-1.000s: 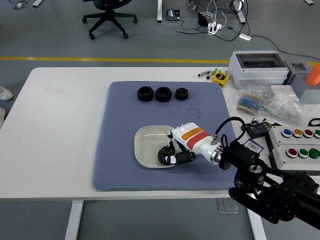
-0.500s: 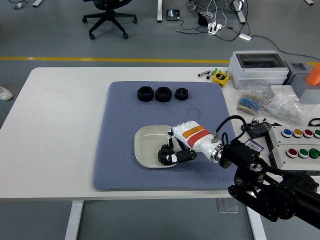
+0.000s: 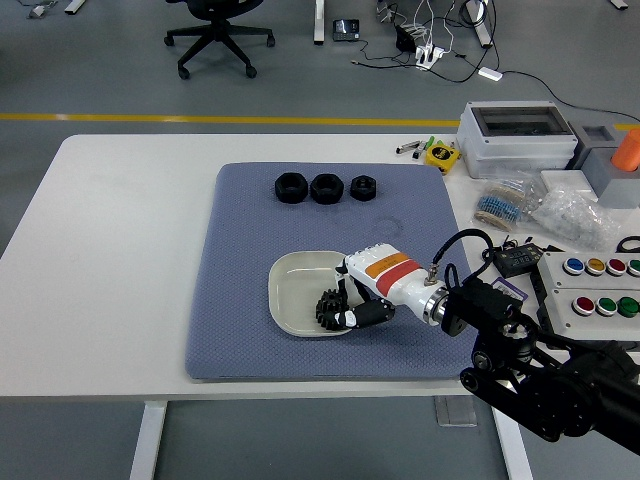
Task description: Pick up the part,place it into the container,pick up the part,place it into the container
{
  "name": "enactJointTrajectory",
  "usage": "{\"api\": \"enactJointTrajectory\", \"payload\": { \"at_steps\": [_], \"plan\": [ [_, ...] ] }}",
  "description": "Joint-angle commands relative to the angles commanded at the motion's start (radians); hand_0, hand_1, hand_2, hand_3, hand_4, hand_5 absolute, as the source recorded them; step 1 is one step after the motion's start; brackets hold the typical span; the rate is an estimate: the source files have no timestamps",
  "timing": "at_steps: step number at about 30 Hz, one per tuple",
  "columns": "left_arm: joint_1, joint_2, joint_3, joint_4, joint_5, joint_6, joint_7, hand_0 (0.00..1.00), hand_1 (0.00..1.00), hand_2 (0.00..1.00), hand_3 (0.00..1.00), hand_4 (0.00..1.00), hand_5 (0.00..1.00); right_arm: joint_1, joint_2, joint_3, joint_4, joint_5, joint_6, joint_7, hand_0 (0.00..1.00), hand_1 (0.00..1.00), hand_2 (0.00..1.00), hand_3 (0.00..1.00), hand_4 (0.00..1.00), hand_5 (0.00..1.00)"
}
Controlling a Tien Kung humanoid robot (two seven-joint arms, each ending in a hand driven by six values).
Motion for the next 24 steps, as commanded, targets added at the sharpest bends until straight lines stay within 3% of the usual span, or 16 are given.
{"api": "enactJointTrajectory", "payload": {
  "at_steps": [14,15,16,20,24],
  "plan": [
    [0.003,0.001,0.001,0.000,-0.001,0.000,0.000,0.745,0.700,0.662,0.582,0.642,0.610,-0.007,-0.006,0.030,0.000,-0.018,0.011,0.002,0.087,0.078,0.200,0.393,0.882,0.513],
    [0.004,0.001,-0.001,0.000,0.001,-0.001,0.000,0.745,0.700,0.662,0.582,0.642,0.610,-0.008,-0.007,0.036,0.002,-0.025,0.024,0.003,0.087,0.078,0.200,0.393,0.882,0.513],
    [0.004,0.001,-0.002,0.000,0.003,-0.001,0.001,0.745,0.700,0.662,0.582,0.642,0.611,-0.008,-0.009,0.040,0.004,-0.030,0.035,0.002,0.124,0.119,0.238,0.434,0.998,0.612],
    [0.006,0.001,-0.005,0.000,0.009,-0.002,0.002,0.745,0.700,0.662,0.582,0.642,0.611,-0.013,-0.019,0.064,0.010,-0.052,0.099,0.006,0.124,0.119,0.238,0.434,0.998,0.612],
    [0.007,0.001,-0.009,0.000,0.015,-0.002,0.002,0.745,0.700,0.662,0.582,0.642,0.610,-0.020,-0.031,0.086,0.012,-0.061,0.130,0.013,0.156,0.132,0.245,0.448,0.998,0.641]
  ]
}}
